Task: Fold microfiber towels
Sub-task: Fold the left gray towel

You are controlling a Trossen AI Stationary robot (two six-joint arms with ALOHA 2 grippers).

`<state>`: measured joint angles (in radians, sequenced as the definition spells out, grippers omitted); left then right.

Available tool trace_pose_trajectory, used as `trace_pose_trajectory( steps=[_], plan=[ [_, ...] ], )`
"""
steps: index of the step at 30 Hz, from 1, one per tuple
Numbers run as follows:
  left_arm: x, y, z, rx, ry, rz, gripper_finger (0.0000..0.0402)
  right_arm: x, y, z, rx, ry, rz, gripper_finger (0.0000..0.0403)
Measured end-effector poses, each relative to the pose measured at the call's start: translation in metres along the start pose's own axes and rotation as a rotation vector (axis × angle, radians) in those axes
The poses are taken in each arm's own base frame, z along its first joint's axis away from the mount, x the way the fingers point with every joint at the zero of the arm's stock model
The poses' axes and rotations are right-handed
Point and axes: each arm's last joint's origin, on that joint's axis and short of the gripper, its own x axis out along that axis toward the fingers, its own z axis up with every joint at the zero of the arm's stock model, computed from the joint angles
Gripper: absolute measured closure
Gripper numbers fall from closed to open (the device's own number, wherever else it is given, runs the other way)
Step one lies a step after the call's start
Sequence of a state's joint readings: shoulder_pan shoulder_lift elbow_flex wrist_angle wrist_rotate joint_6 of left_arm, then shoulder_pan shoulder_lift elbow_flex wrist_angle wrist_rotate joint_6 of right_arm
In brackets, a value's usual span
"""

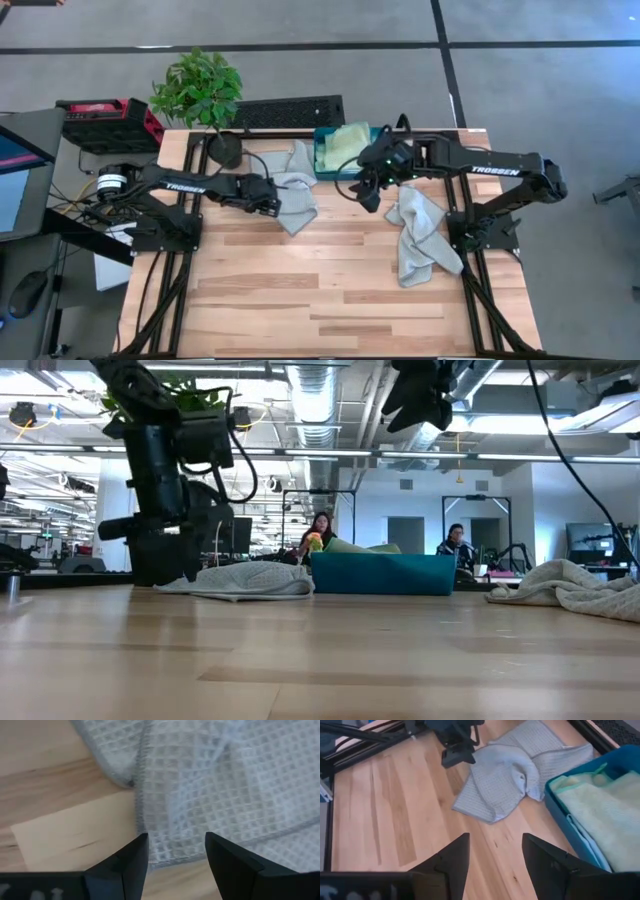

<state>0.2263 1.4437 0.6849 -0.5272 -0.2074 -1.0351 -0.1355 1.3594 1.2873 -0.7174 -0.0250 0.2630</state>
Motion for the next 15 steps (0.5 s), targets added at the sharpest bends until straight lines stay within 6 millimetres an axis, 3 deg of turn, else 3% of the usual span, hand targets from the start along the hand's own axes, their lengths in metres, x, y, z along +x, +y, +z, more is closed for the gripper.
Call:
trace_pose_trajectory(
  steps=[15],
  plan=[
    [0.0100, 0.0044, -0.0021, -0.014, -0.051, 0.084, 0.0214, 0.0002, 0.0086, -0.0025, -0.021, 0.008, 0.022, 0.0207]
  ],
)
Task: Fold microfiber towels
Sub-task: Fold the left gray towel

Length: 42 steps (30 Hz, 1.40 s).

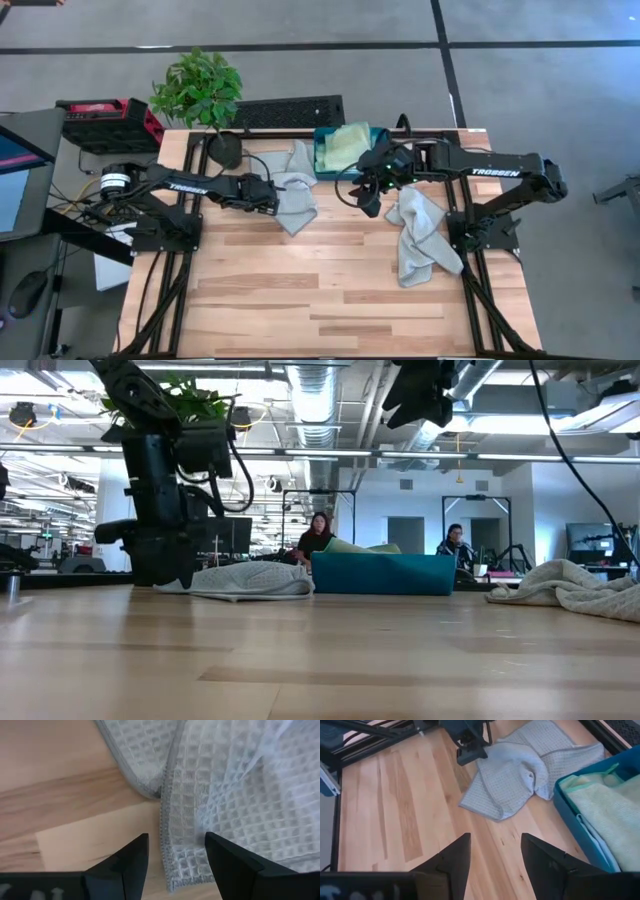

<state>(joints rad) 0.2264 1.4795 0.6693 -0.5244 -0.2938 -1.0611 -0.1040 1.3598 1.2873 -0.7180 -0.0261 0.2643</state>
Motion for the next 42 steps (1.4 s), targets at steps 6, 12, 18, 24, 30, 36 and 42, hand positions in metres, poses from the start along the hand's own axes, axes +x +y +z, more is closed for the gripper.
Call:
trace_pose_trajectory(
  steps=[6, 12, 18, 24, 30, 36, 42],
  plan=[
    [0.010, -0.004, -0.003, 0.050, 0.055, 0.002, 0.0215, 0.000, 0.000, 0.000, 0.007, 0.001, 0.001, 0.0207],
    [0.010, -0.005, -0.003, 0.075, 0.075, -0.014, 0.0284, 0.000, 0.000, -0.001, 0.002, 0.010, 0.001, 0.0207],
    [-0.002, -0.003, -0.003, 0.112, 0.101, -0.083, 0.0391, 0.000, 0.000, -0.001, 0.000, 0.012, 0.002, 0.0207],
    [-0.035, 0.004, 0.001, 0.101, 0.067, -0.206, 0.0399, 0.000, 0.000, -0.001, -0.009, 0.017, 0.001, 0.0207],
    [-0.075, 0.011, -0.002, 0.045, 0.015, -0.379, 0.0400, 0.001, 0.009, -0.004, -0.120, 0.022, 0.024, 0.0207],
    [-0.101, 0.018, -0.010, 0.018, 0.028, -0.516, 0.0401, 0.000, 0.033, -0.011, -0.281, 0.026, 0.086, 0.0207],
    [-0.095, 0.008, -0.037, 0.023, 0.161, -0.445, 0.0401, -0.001, 0.046, -0.016, -0.308, 0.026, 0.114, 0.0207]
  ],
)
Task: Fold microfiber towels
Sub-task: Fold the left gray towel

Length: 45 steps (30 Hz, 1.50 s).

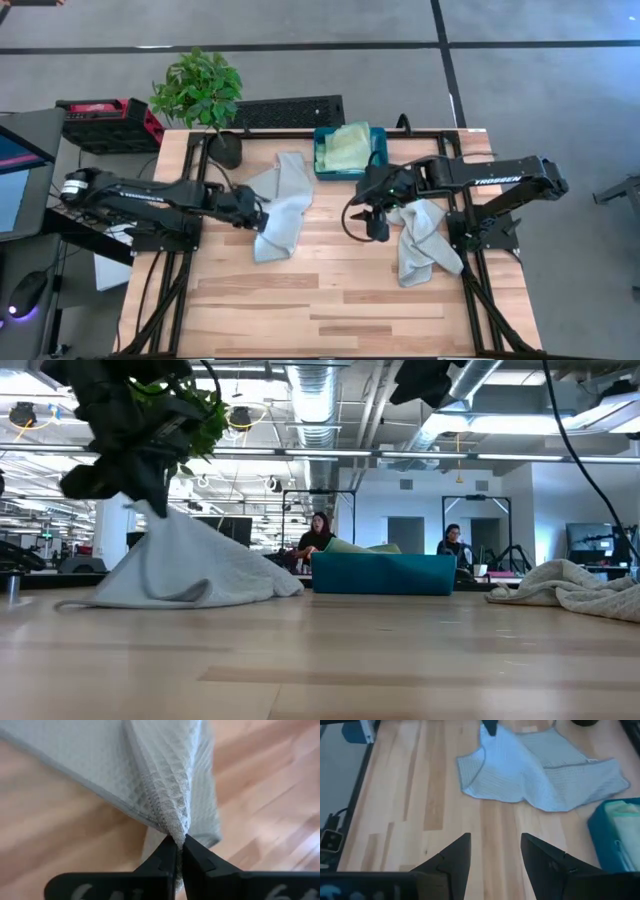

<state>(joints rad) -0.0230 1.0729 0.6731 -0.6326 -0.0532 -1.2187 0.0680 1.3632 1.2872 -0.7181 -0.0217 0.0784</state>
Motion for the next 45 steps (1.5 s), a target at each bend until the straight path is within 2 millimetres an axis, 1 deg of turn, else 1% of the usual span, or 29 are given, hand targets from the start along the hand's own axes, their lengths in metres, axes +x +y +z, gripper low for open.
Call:
trace_pose_trajectory(
  steps=[6, 13, 17, 19, 21, 26, 30, 36, 40, 45],
  plan=[
    [0.026, -0.013, -0.033, -0.002, 0.102, 0.060, 0.0401, 0.000, 0.008, -0.001, -0.021, 0.006, 0.021, 0.0207],
    [0.056, -0.030, -0.074, -0.018, 0.243, 0.035, 0.0401, 0.000, 0.008, -0.002, -0.021, 0.012, 0.020, 0.0207],
    [0.065, -0.036, -0.099, -0.036, 0.315, 0.005, 0.0401, 0.000, 0.008, -0.002, -0.021, 0.015, 0.020, 0.0207],
    [0.066, -0.039, -0.110, -0.040, 0.342, -0.017, 0.0401, 0.000, 0.008, -0.002, -0.021, 0.017, 0.020, 0.0207],
    [0.065, -0.038, -0.116, -0.029, 0.353, -0.012, 0.0401, 0.000, 0.008, -0.002, -0.021, 0.017, 0.021, 0.0207],
    [0.065, -0.038, -0.119, -0.018, 0.340, -0.013, 0.0389, 0.000, 0.008, -0.002, -0.026, 0.010, 0.021, 0.0207],
    [0.065, -0.038, -0.119, 0.009, 0.350, -0.015, 0.0372, 0.000, 0.008, -0.002, -0.027, 0.009, 0.021, 0.0207],
    [0.065, -0.038, -0.119, 0.016, 0.331, -0.017, 0.0329, 0.000, 0.008, -0.001, -0.022, 0.009, 0.021, 0.0207],
    [0.065, -0.038, -0.117, 0.057, 0.303, -0.027, 0.0299, 0.000, 0.008, -0.001, -0.022, 0.009, 0.021, 0.0207],
    [0.053, -0.040, -0.113, 0.059, 0.302, -0.073, 0.0283, 0.000, 0.008, -0.002, -0.021, 0.009, 0.021, 0.0207]
  ],
)
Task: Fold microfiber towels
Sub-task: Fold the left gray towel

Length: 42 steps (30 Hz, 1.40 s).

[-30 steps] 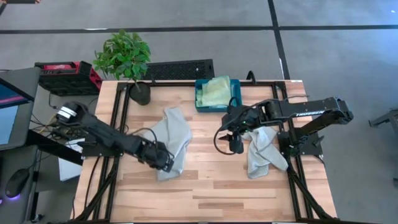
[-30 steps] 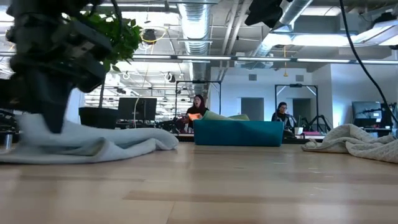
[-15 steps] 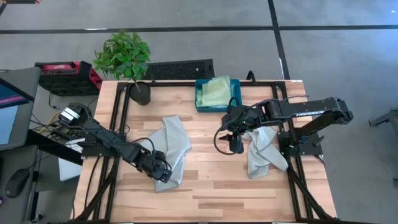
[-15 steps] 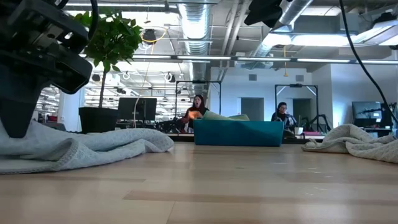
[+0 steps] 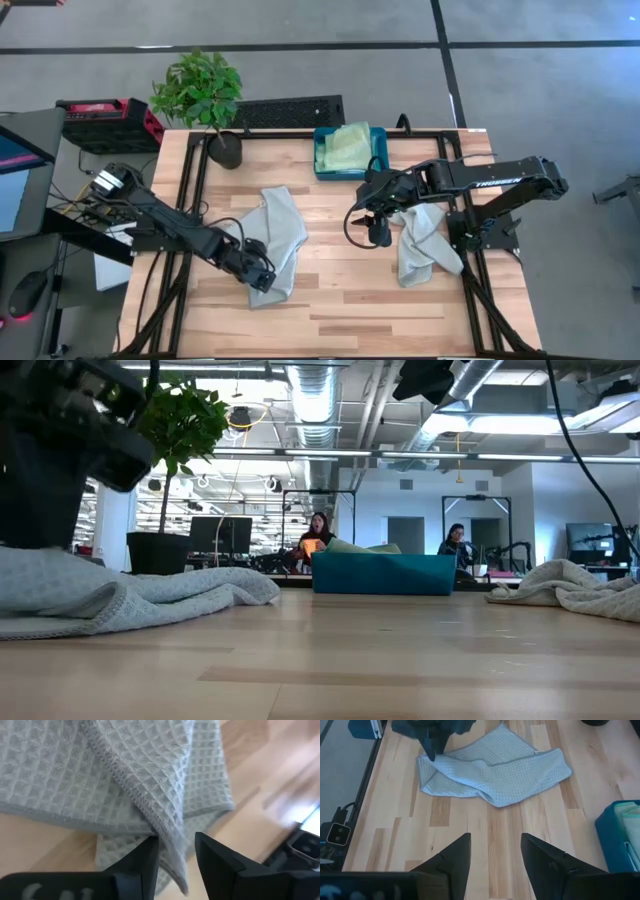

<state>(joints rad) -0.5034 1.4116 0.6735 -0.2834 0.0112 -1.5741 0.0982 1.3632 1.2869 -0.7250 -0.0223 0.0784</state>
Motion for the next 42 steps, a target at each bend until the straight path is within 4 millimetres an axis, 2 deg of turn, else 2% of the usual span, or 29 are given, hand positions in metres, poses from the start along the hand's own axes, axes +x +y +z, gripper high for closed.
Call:
trace_pose_trajectory(
  steps=[6, 13, 18, 23, 33, 42],
  plan=[
    [-0.029, 0.008, 0.002, -0.033, -0.089, 0.030, 0.0283, 0.000, 0.000, 0.000, 0.000, 0.000, 0.000, 0.0207],
    [-0.065, 0.043, 0.006, -0.296, -0.280, 0.247, 0.0283, 0.000, 0.000, 0.000, 0.002, -0.004, 0.000, 0.0207],
    [-0.078, 0.060, 0.014, -0.359, -0.364, 0.394, 0.0283, 0.000, 0.000, 0.002, 0.003, -0.021, 0.001, 0.0207],
    [-0.079, 0.071, 0.026, -0.424, -0.403, 0.492, 0.0283, 0.000, -0.002, 0.003, 0.008, -0.033, -0.004, 0.0207],
    [-0.061, 0.092, 0.049, -0.468, -0.401, 0.481, 0.0284, 0.000, -0.009, 0.004, 0.023, -0.040, -0.023, 0.0207],
    [-0.053, 0.110, 0.055, -0.489, -0.416, 0.507, 0.0284, 0.000, -0.008, 0.004, 0.031, -0.040, -0.023, 0.0207]
  ],
)
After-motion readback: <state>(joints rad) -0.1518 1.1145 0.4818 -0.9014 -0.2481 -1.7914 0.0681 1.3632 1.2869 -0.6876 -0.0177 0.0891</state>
